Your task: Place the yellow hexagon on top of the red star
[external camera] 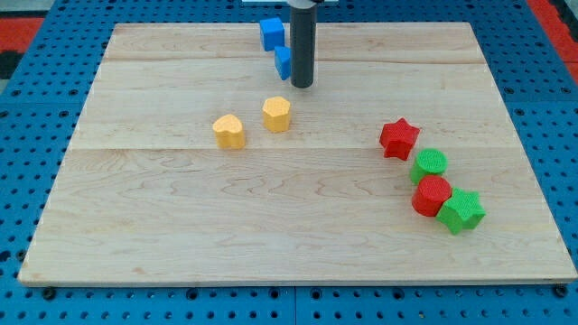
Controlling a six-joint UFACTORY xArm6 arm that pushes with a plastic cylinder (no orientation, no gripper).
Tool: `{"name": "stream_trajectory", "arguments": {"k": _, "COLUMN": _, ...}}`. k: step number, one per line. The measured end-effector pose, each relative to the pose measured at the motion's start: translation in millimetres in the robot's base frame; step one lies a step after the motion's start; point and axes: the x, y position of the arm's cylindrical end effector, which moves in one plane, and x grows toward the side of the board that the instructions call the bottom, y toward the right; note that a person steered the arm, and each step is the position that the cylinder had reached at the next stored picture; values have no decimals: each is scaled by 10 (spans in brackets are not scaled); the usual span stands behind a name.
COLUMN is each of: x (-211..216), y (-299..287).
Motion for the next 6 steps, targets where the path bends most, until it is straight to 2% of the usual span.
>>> {"name": "stream_trajectory", "arguments": {"k": 1, "x": -209, "y": -330}}
{"name": "stream_trajectory", "arguments": {"k": 2, "x": -125, "y": -415}}
{"name": "stream_trajectory", "arguments": {"k": 3, "x": 246, "y": -1016}}
{"name": "stream_trajectory", "arguments": {"k": 4, "x": 910, "y": -601}}
{"name": "stream_trajectory", "arguments": {"k": 5, "x": 1124, "y": 364}}
{"name": "stream_trajectory", "arguments": {"k": 6, "x": 1001, "y": -171}}
